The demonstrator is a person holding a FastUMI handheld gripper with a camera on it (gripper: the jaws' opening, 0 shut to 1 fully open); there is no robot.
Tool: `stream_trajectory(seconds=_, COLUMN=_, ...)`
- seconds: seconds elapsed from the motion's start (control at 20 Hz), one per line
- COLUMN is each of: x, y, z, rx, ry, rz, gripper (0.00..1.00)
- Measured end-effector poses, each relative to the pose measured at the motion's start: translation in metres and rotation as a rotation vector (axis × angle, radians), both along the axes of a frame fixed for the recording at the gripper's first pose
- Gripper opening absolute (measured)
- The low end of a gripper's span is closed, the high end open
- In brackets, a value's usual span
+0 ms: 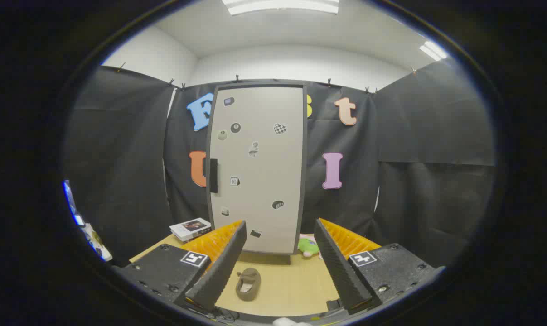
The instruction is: Open the shoe cabinet door, grab the shoes and put them into the shoe cabinet, then close the shoe cabinet door.
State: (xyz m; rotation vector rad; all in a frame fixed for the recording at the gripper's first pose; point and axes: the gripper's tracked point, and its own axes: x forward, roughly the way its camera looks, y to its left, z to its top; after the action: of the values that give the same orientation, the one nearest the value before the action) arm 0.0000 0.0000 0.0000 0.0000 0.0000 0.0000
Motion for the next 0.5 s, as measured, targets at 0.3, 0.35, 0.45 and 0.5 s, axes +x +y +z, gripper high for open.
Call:
stream_trajectory(seconds=0.3, x=-0.0003, y=-0.0002, z=-0.0037, rx=0.003, ry=0.005, rz=-0.007, gripper=0.98)
stream_trajectory(seconds=0.35, x=-0.0007, y=0.001, z=-0.0031, rx=0.003, ry=0.004, rz=-0.006, gripper=0.98)
stream_trajectory(seconds=0.45, x=0.0003, y=0.0014, z=-0.0027, rx=-0.002, ry=0.004, rz=-0.005, gripper=0.98)
stream_trajectory(seconds=0.5, x=0.0006, y=0.003, z=-0.0037, rx=-0.005, ry=0.005, rz=-0.006, gripper=0.98)
